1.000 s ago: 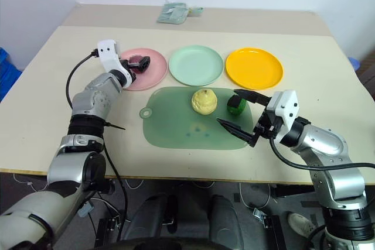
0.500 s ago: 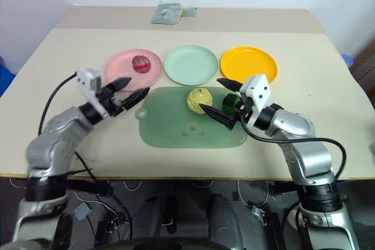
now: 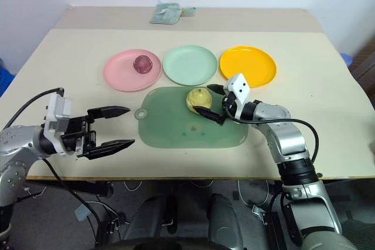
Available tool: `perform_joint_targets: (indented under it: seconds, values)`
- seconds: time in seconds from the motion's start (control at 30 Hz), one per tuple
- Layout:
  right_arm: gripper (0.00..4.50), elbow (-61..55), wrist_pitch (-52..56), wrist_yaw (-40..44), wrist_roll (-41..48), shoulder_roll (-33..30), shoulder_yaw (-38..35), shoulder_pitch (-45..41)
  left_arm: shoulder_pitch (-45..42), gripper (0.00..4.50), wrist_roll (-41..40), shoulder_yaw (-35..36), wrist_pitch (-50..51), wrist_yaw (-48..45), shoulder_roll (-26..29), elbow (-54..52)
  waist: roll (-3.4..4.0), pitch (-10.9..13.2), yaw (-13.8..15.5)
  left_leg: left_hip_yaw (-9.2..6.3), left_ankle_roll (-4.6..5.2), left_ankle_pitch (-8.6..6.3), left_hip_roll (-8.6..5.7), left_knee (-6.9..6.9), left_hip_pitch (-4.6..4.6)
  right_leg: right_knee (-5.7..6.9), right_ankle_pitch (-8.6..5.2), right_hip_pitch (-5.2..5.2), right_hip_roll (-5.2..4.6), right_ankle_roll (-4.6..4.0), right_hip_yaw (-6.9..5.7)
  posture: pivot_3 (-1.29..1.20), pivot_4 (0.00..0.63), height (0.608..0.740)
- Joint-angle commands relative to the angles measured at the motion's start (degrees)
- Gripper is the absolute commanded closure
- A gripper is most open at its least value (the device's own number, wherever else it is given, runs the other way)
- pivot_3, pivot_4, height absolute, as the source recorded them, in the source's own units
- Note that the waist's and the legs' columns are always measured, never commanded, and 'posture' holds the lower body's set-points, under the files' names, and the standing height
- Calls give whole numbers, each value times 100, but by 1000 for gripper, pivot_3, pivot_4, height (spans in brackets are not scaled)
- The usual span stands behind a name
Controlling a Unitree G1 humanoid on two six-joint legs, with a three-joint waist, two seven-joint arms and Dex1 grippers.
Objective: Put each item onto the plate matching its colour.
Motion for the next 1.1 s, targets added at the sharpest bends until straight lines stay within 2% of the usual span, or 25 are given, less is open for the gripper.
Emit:
perform_joint_targets:
  seconds: [0.03, 0.1, 0.2, 0.23, 0.27, 0.4, 0.5, 0.77, 0.87, 0.97, 1.1]
  values:
    - [0, 209, -256, 60, -149, 126, 11, -240, 72, 40, -146, 139, -82, 96, -10, -275, 0, 0, 7, 0, 0, 0, 0, 0, -1, 1, 0, 1, 1, 0, 0, 0, 150, 740]
    - [0, 330, -312, 100, -208, 185, 20, -297, 107, 40, -126, 144, -124, 137, -19, -290, 1, 1, 12, 0, 5, 5, 0, -1, -2, 3, 0, 3, 3, 0, -1, 0, 150, 740]
    - [740, 486, -397, 146, -278, 248, 34, -355, 155, 0, -119, 173, -177, 183, -36, -294, 1, 1, 4, 4, 12, 9, 0, -1, -3, 3, 0, 5, 4, 1, -1, 0, 150, 740]
    - [1304, 532, -434, 149, -294, 266, 18, -397, 177, 0, -113, 186, -208, 207, -48, -290, 2, 1, 1, 4, 12, 9, 0, -1, -3, 4, 0, 4, 6, 1, -1, 0, 150, 740]
    - [1614, 578, -503, 133, -319, 285, -9, -447, 198, 0, -108, 196, -241, 223, -55, -280, 2, 1, 0, 4, 11, 9, 1, -1, -2, 4, 0, 4, 8, 1, -1, 0, 150, 740]
    - [1614, 774, -602, 65, -272, 352, -204, -707, 295, 0, -88, 210, -343, 240, -60, -265, 6, 3, -5, 6, 11, 11, 1, -1, -3, 6, 1, 4, 11, 1, -1, 0, 150, 740]
    - [1614, 1367, -844, -67, -267, 351, -459, -1234, 340, 0, -64, 199, -433, 271, -82, -252, 12, 7, -4, 9, 11, 11, 0, -1, -3, 8, 1, 5, 11, 1, -1, 0, 150, 740]
    - [1614, 5405, -2444, -1536, -1148, -51, -868, -3558, 344, 0, 0, 96, -538, 441, -207, -300, 18, 10, -13, 16, -13, 29, -2, -8, -7, 7, 1, 1, 14, 1, -3, 0, 150, 740]
    - [1614, 6273, -2628, -2073, -1454, -149, -860, -3943, 381, 0, 17, 77, -577, 487, -230, -317, 18, 10, -27, 26, -14, 30, -2, -10, -9, 3, 0, -1, 13, 1, -2, 0, 150, 740]
    - [1614, 6674, -2563, -2319, -1612, -112, -923, -4031, 400, 0, 28, 78, -598, 560, -264, -353, 19, 11, -64, 34, -13, 30, -2, -11, -9, 2, 1, -1, 12, 2, -2, 0, 150, 740]
    - [33, 6874, -2339, -2434, -1717, 31, -1018, -3968, 480, 0, 12, 81, -601, 652, -288, -470, 22, 13, -148, 34, -13, 32, -1, -8, -9, 11, 2, -1, 11, 3, -1, 0, 150, 740]
